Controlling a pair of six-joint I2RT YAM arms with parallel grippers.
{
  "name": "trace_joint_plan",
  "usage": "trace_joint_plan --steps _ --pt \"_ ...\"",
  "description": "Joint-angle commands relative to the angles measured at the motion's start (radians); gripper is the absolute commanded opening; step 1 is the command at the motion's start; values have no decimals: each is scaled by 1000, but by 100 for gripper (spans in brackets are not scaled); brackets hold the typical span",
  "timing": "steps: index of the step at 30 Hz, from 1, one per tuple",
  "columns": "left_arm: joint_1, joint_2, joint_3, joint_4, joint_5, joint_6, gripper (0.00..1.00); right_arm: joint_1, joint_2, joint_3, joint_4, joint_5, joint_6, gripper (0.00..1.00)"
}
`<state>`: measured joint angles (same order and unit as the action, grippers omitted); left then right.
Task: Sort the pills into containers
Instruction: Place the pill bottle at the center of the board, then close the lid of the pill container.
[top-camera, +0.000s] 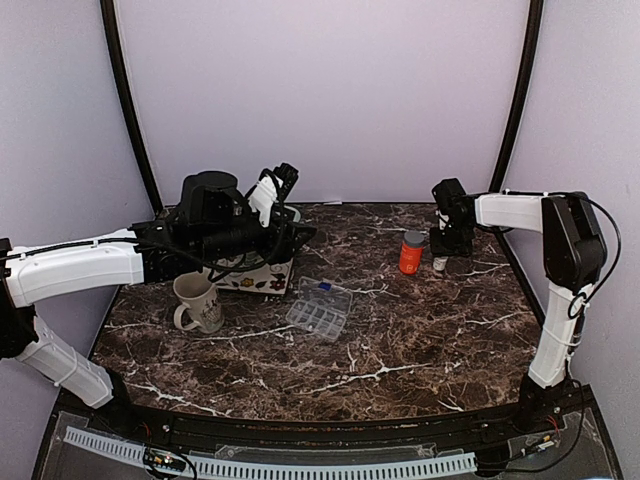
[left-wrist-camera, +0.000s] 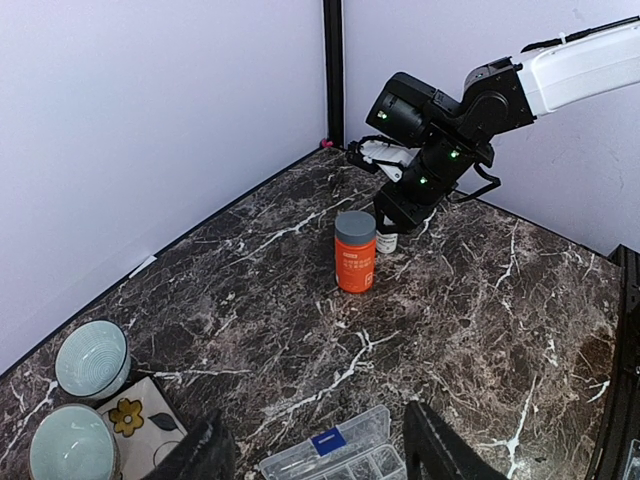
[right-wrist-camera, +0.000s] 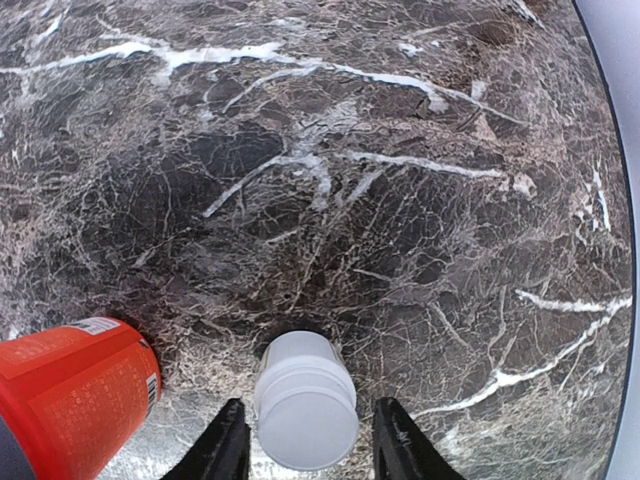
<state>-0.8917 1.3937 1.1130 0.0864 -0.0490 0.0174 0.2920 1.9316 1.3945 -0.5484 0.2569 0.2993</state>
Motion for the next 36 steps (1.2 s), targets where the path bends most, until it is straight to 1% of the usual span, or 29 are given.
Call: trace_joint_plan --steps 1,7,16,20,23,25,27,33,36 --pt "6 -18 6 3 8 -4 60 -8 -36 6 10 -4 5 46" --pt "7 -13 10 2 10 -5 60 -7 -83 17 -11 0 7 53" --pt "8 -3 11 -4 25 -24 60 5 -185 41 -40 3 8 55" --pt "8 -11 2 -16 33 -46 60 58 -216 84 -67 17 -11 55" --pt "7 -17 -9 -26 27 -65 57 124 -233 114 -78 18 -22 54" --pt "8 -17 -9 -38 24 -80 53 170 -235 126 -76 0 -23 52" --pt "8 -15 -11 -54 22 -107 46 213 -225 138 -73 -18 -18 49" --pt "7 -16 -43 -105 48 -178 32 315 -161 154 -38 -119 -10 37" --pt "3 -23 -75 -133 45 -209 21 350 -122 160 -23 -182 -8 34"
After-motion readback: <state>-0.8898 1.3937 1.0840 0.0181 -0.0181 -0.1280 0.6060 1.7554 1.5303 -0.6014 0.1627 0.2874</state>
